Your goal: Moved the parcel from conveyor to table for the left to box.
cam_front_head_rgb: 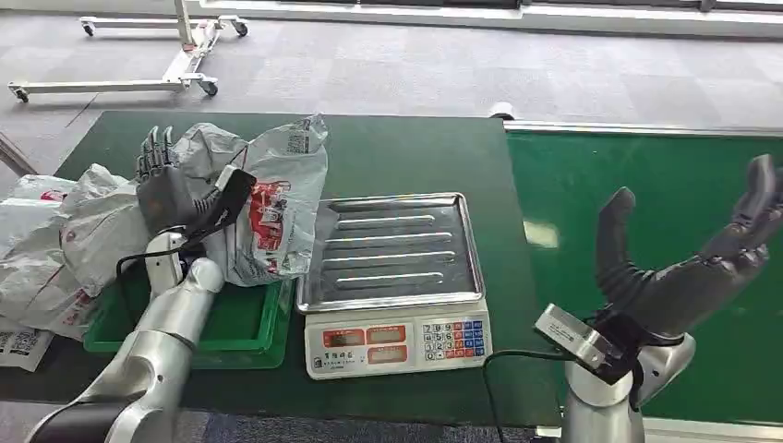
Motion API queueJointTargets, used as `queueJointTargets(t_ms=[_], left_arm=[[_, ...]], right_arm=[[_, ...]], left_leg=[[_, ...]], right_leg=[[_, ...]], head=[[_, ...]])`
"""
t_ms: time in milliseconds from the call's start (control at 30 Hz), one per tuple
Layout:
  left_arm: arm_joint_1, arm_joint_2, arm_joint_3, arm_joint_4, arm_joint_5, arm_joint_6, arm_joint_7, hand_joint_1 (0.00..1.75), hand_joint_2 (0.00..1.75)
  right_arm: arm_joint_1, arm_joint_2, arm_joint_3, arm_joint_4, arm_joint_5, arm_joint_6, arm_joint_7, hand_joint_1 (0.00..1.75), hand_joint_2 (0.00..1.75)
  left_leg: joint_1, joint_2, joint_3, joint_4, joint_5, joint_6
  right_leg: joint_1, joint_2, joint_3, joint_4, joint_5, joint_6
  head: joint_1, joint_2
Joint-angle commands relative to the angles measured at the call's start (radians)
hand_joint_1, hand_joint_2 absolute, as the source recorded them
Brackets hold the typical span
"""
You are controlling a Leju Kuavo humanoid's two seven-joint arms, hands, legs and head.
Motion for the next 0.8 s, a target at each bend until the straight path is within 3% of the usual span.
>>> queueJointTargets(t_ms=[33,133,167,400,433,467,533,667,700,800], left_arm=[[0.18,-0.128,-0.101,-0.485,0.446,-0.212,-0.212,0.0,0.0],[0.249,-0.12,-0.187,-0.637,0.617,-0.316,-0.305,0.0,0.0],[0.266,-0.122,-0.214,-0.671,0.635,-0.328,-0.319,0.0,1.75],[0.372,-0.105,-0.393,-0.824,0.755,-0.406,-0.438,0.0,1.75],[0.388,-0.112,-0.414,-0.846,0.753,-0.417,-0.45,0.0,1.75],[0.388,-0.112,-0.414,-0.846,0.753,-0.417,-0.45,0.0,1.75],[0.445,-0.139,-0.462,-0.892,0.743,-0.405,-0.454,0.0,1.75],[0.479,-0.154,-0.5,-0.901,0.727,-0.373,-0.454,0.0,1.75],[0.487,-0.174,-0.504,-0.872,0.655,-0.292,-0.431,0.0,1.75],[0.492,-0.196,-0.506,-0.829,0.709,-0.291,-0.425,0.0,1.75]], right_arm=[[-0.046,-0.034,-0.073,0.256,-0.093,-0.002,-0.003,0.0,1.75],[-0.048,-0.063,-0.023,0.308,-0.211,-0.002,-0.003,0.0,1.75],[-0.045,-0.069,-0.011,0.309,-0.238,-0.002,-0.003,0.0,1.75],[0.044,-0.115,0.154,0.169,-0.489,-0.002,-0.003,0.0,1.75],[0.059,-0.057,0.098,0.112,-0.421,-0.002,-0.003,0.0,1.75],[0.059,-0.057,0.098,0.112,-0.421,-0.002,-0.003,0.0,1.75],[0.077,0.078,-0.019,0.043,-0.308,-0.002,-0.003,0.0,1.75],[0.081,0.079,-0.005,0.062,-0.381,-0.002,-0.003,0.0,1.75],[0.084,0.079,-0.002,0.04,-0.407,-0.002,-0.003,0.0,1.75],[0.095,0.079,-0.046,0.015,-0.362,-0.002,-0.003,0.0,1.75]], left_leg=[[0.0,0.0,0.001,-0.001,0.0,0.001],[0.0,0.002,0.002,-0.002,-0.001,0.002],[0.0,0.001,0.001,-0.001,-0.002,0.001],[0.0,0.0,0.002,-0.002,-0.002,0.002],[-0.001,0.0,0.0,-0.001,-0.002,0.002],[-0.001,-0.001,0.001,-0.002,-0.002,0.002],[-0.001,-0.002,0.0,-0.001,-0.002,0.002],[-0.002,0.0,0.002,-0.002,-0.003,0.002],[-0.001,-0.001,0.002,-0.002,-0.003,0.002],[-0.002,-0.002,-0.001,-0.001,-0.003,0.003]], right_leg=[[0.0,0.001,0.002,-0.002,0.0,0.001],[0.0,0.002,0.001,-0.003,0.0,0.001],[0.001,0.002,0.001,-0.002,0.0,0.0],[0.0,0.002,0.002,-0.003,-0.002,0.001],[0.0,0.001,0.0,-0.002,-0.002,0.001],[0.0,0.001,0.001,-0.002,-0.002,0.001],[0.0,0.0,0.0,-0.001,-0.003,0.001],[-0.001,0.002,0.0,-0.001,-0.003,0.001],[0.0,0.001,0.002,-0.003,-0.003,0.001],[-0.001,-0.001,-0.001,-0.001,-0.003,0.001]], head=[[0.0,0.0],[0.0,0.0],[0.0,0.0],[0.0,0.0],[0.0,0.0],[0.0,0.0],[0.0,0.0],[0.0,0.0],[-0.001,0.0],[0.0,0.0]])
